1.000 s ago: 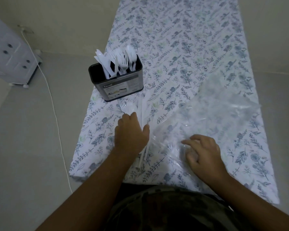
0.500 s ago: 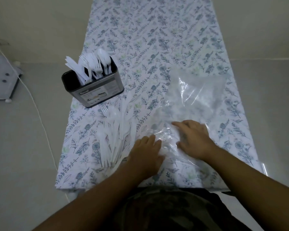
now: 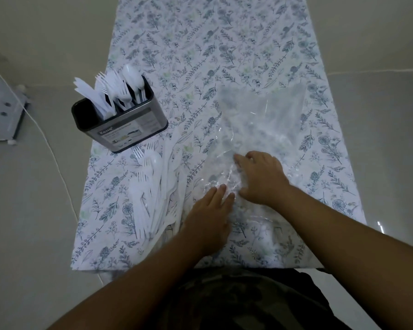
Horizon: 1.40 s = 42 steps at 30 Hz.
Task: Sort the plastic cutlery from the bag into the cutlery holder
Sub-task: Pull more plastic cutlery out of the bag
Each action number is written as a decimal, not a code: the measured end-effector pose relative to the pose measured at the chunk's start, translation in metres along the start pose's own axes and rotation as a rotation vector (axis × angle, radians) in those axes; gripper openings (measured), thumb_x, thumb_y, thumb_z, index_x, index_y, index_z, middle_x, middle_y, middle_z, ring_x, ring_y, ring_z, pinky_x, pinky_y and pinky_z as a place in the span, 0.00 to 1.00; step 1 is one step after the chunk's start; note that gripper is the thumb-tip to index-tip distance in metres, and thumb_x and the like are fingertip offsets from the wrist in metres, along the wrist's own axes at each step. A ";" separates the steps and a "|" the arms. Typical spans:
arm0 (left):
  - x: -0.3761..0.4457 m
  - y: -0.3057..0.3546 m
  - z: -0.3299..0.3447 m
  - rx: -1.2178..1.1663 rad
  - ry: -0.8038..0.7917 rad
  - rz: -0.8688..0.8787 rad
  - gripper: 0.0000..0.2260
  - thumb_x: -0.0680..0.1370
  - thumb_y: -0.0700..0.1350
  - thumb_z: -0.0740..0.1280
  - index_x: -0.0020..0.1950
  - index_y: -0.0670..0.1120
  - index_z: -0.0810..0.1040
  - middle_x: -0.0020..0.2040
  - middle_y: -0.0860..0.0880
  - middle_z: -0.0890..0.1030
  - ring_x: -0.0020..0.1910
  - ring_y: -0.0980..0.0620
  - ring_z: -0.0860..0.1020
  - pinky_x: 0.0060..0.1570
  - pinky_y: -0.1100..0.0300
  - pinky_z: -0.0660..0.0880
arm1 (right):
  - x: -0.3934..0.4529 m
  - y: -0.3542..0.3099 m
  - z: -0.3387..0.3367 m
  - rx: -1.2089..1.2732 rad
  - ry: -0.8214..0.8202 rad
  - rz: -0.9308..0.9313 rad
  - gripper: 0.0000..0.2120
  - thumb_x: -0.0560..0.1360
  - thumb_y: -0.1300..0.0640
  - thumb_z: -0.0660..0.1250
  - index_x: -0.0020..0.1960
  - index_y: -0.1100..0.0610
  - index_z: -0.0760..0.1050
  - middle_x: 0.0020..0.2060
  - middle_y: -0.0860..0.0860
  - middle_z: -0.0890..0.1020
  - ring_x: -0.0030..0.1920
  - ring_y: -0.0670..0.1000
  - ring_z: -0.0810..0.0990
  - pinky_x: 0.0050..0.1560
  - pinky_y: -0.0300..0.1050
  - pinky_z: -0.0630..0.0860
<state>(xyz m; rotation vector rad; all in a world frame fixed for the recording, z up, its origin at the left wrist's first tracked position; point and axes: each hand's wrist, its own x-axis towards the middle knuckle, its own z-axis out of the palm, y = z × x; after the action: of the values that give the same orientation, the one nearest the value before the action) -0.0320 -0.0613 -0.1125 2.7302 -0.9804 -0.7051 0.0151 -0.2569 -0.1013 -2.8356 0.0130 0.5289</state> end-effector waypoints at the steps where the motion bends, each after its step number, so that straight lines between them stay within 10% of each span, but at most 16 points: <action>1: 0.000 0.000 -0.003 0.001 0.010 0.001 0.32 0.81 0.54 0.59 0.81 0.47 0.50 0.82 0.44 0.47 0.80 0.42 0.47 0.77 0.46 0.54 | 0.003 -0.001 -0.002 0.003 0.085 -0.024 0.34 0.66 0.49 0.72 0.72 0.51 0.70 0.63 0.55 0.73 0.66 0.59 0.70 0.68 0.54 0.65; 6: 0.003 -0.003 -0.004 -0.001 0.051 0.013 0.29 0.79 0.55 0.59 0.79 0.49 0.59 0.80 0.42 0.55 0.79 0.38 0.51 0.76 0.42 0.56 | 0.017 -0.015 0.004 -0.014 0.455 -0.126 0.23 0.65 0.54 0.68 0.59 0.57 0.80 0.57 0.59 0.77 0.58 0.61 0.75 0.59 0.57 0.73; 18: -0.004 -0.010 0.002 -0.080 0.048 0.028 0.31 0.79 0.55 0.60 0.80 0.48 0.58 0.81 0.44 0.54 0.80 0.40 0.52 0.76 0.42 0.57 | 0.038 -0.021 -0.004 -0.005 -0.116 -0.015 0.46 0.73 0.42 0.65 0.81 0.41 0.39 0.83 0.52 0.46 0.81 0.58 0.48 0.71 0.74 0.55; 22: -0.013 -0.006 0.003 -0.076 0.074 -0.033 0.32 0.81 0.54 0.58 0.81 0.44 0.51 0.82 0.43 0.49 0.81 0.43 0.45 0.78 0.45 0.49 | -0.017 -0.012 0.003 0.053 0.095 -0.021 0.41 0.73 0.47 0.69 0.81 0.47 0.54 0.79 0.56 0.61 0.77 0.59 0.60 0.74 0.61 0.60; 26: -0.037 0.006 0.019 -0.032 0.109 0.043 0.30 0.79 0.54 0.56 0.77 0.40 0.62 0.76 0.38 0.64 0.76 0.40 0.62 0.74 0.44 0.63 | -0.100 0.004 0.032 0.131 0.156 -0.016 0.26 0.76 0.46 0.67 0.72 0.49 0.71 0.67 0.54 0.73 0.67 0.56 0.70 0.66 0.54 0.69; 42: -0.030 0.006 0.017 -0.039 0.072 -0.066 0.36 0.80 0.61 0.55 0.81 0.46 0.45 0.80 0.42 0.53 0.79 0.43 0.50 0.78 0.48 0.50 | -0.124 0.029 0.060 0.030 0.158 0.028 0.27 0.79 0.45 0.63 0.76 0.49 0.68 0.68 0.59 0.73 0.70 0.60 0.68 0.66 0.55 0.71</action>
<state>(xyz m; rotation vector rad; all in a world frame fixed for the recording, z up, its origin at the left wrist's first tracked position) -0.0631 -0.0467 -0.1143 2.7445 -0.8565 -0.6250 -0.1238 -0.2742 -0.1188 -2.8434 0.0891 0.3056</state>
